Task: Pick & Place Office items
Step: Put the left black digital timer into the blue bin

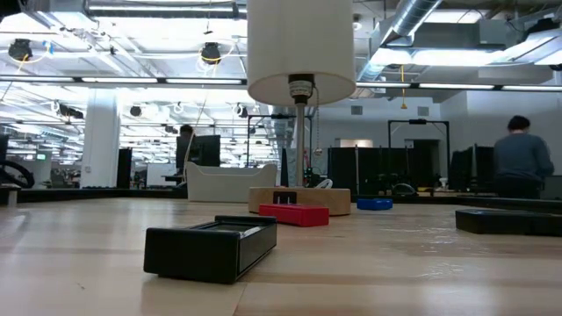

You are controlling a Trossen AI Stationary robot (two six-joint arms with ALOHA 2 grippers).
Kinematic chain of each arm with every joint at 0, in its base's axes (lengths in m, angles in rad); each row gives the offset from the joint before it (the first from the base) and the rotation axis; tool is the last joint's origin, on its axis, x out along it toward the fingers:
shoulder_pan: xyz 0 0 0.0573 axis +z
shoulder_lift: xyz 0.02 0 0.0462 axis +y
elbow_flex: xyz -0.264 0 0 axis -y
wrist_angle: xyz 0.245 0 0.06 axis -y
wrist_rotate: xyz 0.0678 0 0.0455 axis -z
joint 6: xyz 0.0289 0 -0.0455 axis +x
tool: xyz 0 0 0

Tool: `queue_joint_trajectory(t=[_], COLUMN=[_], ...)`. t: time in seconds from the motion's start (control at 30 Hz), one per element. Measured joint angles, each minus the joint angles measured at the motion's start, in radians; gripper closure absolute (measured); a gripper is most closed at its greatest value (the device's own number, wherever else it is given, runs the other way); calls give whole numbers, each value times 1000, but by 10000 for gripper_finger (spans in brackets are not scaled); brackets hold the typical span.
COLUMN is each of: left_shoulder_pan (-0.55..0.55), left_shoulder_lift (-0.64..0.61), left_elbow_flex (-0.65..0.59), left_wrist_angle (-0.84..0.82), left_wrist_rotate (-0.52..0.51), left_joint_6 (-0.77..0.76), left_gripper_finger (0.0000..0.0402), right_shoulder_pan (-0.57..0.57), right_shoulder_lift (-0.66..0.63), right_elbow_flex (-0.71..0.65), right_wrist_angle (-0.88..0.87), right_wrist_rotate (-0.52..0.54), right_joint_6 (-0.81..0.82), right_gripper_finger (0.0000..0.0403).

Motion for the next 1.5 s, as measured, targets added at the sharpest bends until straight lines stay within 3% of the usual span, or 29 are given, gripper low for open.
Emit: queue_joint_trajectory(t=[0.13, 0.43, 0.6, 0.8, 0.87, 0.97, 1.17, 1.5], left_shoulder_pan=[0, 71, 139, 155, 155, 155, 155, 155], left_shoulder_lift=[-14, -25, -25, -40, -50, -69, -109, -123], left_elbow_flex=[1, 38, 38, 38, 38, 38, 38, 38], left_wrist_angle=[32, 49, 123, 211, 207, 193, 177, 185], left_wrist_rotate=[-18, -244, -339, -447, -455, -462, -498, -501], left_joint_6=[51, 206, 210, 211, 213, 232, 235, 288], left_gripper_finger=[176, 174, 177, 187, 190, 190, 190, 193], right_shoulder_pan=[0, -6, -43, -125, -147, -166, -194, -192], right_shoulder_lift=[0, 0, 0, 0, 0, 0, 0, -1], right_elbow_flex=[0, 0, 0, 0, 0, 0, 0, 0], right_wrist_angle=[0, -15, -16, -23, -24, -49, -193, -226], right_wrist_rotate=[-1, -2, -17, -245, -310, -325, -420, -424], right_joint_6=[0, 1, 130, 187, 165, 175, 330, 401], right_gripper_finger=[139, 139, 139, 139, 139, 139, 139, 139])
